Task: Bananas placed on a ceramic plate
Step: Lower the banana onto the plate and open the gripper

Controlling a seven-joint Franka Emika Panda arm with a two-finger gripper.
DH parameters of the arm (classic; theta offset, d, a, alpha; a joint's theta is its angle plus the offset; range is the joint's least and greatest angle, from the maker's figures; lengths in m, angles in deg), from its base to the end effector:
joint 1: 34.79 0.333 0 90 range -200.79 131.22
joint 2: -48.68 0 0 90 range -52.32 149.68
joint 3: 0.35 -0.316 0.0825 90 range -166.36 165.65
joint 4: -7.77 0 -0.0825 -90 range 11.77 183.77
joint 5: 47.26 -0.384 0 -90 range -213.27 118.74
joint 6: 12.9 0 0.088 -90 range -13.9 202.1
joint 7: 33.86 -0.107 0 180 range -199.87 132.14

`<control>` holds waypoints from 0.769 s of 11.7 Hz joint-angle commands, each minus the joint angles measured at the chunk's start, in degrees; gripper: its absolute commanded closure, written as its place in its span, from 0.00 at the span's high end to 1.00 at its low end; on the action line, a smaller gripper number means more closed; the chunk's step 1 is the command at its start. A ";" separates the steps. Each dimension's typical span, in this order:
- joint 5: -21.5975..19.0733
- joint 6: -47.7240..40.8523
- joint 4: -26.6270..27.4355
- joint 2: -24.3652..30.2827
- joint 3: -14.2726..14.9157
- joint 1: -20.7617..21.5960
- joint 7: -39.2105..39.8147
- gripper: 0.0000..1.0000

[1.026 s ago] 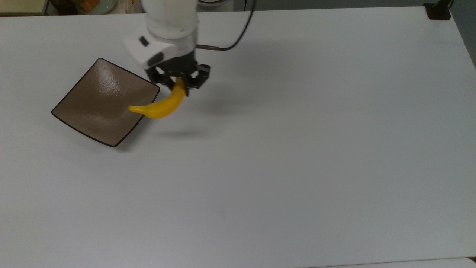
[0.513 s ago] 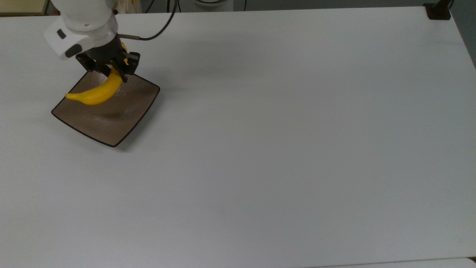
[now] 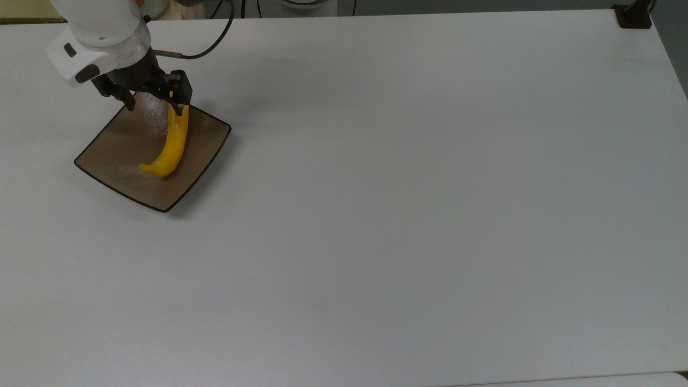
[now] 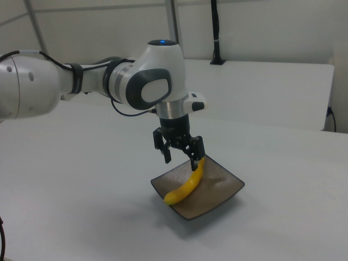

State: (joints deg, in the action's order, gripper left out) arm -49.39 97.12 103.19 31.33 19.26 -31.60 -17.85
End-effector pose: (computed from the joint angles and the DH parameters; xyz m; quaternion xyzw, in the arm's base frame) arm 0.6201 -0.1595 0.4363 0.9993 -0.0038 -0.0237 0.0273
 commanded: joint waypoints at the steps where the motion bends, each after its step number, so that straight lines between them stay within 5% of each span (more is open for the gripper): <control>1: -2.00 1.51 0.56 0.56 0.34 0.51 -1.51 1.00; 7: -4.11 0.29 0.38 1.79 -1.33 3.22 -10.45 1.00; 9: -4.11 -2.26 -0.67 2.93 -5.17 3.68 -15.82 1.00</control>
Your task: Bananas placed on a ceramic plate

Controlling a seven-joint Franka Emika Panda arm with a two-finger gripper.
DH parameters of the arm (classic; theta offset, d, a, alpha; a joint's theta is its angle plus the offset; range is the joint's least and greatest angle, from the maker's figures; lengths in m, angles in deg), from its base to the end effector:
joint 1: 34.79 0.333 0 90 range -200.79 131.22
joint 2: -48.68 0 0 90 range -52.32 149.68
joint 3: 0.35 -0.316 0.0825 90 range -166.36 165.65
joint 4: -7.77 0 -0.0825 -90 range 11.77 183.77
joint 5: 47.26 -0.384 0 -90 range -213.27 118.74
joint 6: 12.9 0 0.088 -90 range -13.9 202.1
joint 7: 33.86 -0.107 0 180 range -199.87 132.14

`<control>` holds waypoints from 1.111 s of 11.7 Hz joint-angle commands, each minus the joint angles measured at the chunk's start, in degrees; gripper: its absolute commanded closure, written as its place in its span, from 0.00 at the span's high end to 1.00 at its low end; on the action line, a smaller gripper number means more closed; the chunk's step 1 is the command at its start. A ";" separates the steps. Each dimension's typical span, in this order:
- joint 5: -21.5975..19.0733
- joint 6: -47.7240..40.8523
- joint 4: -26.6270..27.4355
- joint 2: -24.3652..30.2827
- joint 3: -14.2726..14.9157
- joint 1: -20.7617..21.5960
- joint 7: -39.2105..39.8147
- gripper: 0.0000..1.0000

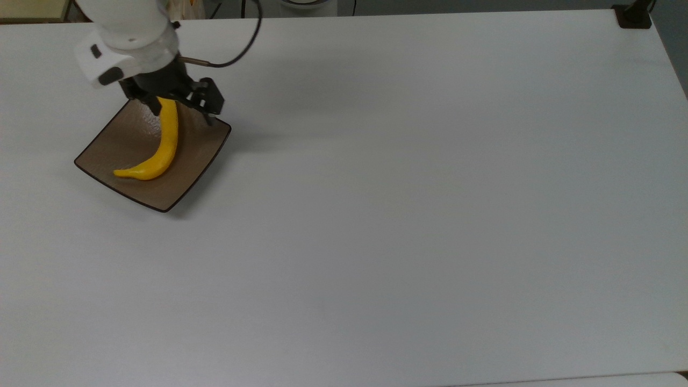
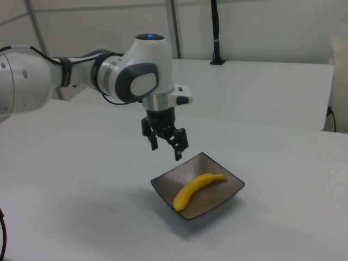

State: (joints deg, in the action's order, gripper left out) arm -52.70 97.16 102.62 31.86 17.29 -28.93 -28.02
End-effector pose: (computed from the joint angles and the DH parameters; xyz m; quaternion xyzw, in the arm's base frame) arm 0.6326 -0.1069 0.4447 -0.9980 0.0625 0.0066 0.0016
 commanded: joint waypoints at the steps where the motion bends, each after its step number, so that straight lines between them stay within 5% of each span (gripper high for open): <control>1: -0.80 -2.39 -0.02 3.62 -6.36 0.56 -7.58 1.00; 5: 0.34 -2.39 1.20 8.19 -21.30 -6.73 -13.22 1.00; 9: 4.90 -1.08 9.37 14.96 -26.25 -7.18 -12.43 1.00; 13: 6.67 -3.87 10.69 16.72 -24.51 -4.03 -10.25 1.00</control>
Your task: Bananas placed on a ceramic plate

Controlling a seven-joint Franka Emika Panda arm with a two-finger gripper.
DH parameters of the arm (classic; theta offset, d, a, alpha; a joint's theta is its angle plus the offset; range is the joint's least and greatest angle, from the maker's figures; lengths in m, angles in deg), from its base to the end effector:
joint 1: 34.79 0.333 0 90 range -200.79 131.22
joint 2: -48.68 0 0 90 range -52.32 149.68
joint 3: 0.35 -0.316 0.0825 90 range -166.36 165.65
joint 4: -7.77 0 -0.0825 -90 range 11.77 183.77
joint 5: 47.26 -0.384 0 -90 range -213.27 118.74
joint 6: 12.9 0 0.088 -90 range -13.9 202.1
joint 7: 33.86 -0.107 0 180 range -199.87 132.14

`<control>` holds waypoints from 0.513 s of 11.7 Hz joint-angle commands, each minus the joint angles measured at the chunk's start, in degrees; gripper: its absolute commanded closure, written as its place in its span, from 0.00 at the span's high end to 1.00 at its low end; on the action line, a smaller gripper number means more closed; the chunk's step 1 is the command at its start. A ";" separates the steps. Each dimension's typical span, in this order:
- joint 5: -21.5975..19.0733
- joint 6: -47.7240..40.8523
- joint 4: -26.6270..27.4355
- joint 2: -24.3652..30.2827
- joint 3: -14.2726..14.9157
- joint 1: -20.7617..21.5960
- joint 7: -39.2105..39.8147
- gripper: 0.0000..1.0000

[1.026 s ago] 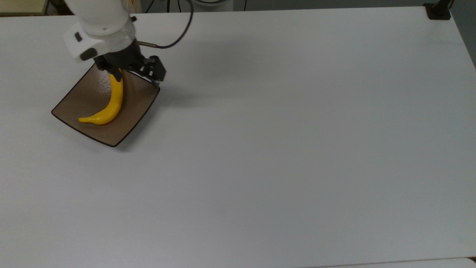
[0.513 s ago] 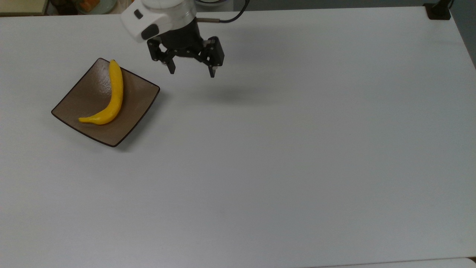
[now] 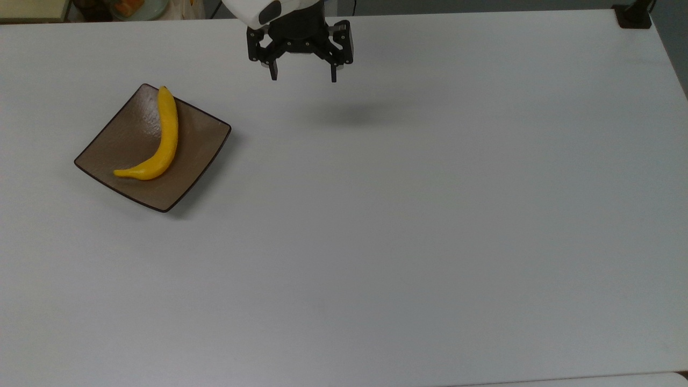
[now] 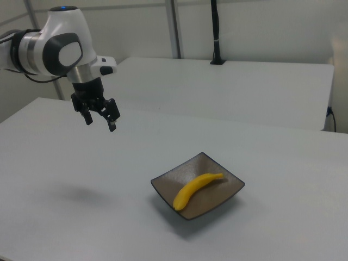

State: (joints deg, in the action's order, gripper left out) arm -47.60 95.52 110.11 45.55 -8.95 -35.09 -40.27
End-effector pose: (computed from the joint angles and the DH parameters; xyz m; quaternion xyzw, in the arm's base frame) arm 0.5790 0.0832 0.5191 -0.9995 -0.0154 -0.0249 0.0102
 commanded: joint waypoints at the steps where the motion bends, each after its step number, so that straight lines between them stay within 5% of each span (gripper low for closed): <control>1: 1.92 -2.94 3.47 3.22 3.92 4.07 3.32 1.00; 2: 1.92 -3.04 3.39 3.22 6.03 5.65 3.59 1.00; 6: -0.35 -2.07 3.03 2.78 6.31 5.05 2.80 1.00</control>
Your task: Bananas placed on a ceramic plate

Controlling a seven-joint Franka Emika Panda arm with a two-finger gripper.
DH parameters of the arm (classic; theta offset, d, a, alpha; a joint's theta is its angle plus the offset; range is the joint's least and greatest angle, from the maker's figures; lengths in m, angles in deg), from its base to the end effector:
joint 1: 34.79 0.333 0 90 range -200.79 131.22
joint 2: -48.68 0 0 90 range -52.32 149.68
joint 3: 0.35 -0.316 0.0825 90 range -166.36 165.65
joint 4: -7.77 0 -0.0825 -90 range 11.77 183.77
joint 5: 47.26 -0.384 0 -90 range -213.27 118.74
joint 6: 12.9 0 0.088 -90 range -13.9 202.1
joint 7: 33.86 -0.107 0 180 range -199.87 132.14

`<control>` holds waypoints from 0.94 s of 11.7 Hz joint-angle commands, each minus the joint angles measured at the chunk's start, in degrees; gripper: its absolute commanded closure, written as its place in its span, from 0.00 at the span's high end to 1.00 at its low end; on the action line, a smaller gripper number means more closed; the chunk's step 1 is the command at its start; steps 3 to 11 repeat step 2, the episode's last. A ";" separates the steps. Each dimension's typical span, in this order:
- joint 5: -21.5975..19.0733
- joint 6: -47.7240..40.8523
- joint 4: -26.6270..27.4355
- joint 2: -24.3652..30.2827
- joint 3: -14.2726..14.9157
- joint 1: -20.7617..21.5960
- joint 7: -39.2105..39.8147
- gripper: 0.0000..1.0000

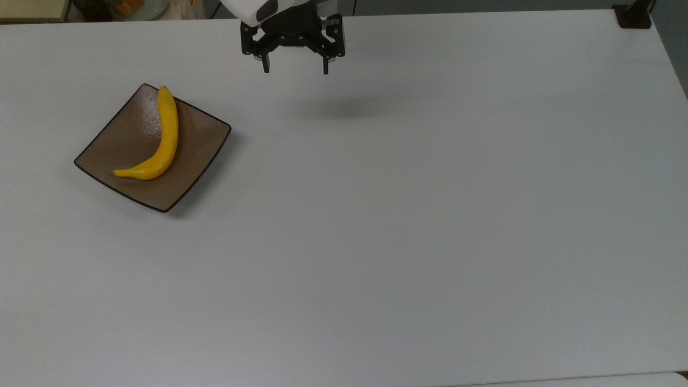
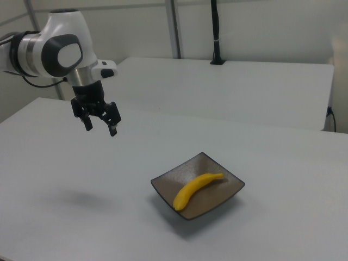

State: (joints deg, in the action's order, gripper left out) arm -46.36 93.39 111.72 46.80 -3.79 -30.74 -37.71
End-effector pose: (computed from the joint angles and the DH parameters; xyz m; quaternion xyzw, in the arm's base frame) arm 0.5689 0.0732 0.5145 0.9994 0.0339 0.0047 0.0061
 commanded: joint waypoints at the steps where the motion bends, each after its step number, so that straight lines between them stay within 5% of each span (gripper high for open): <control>1: -1.78 0.06 1.43 1.53 1.15 0.70 0.16 1.00; 11: -1.70 0.15 1.34 1.62 1.15 0.79 -0.02 1.00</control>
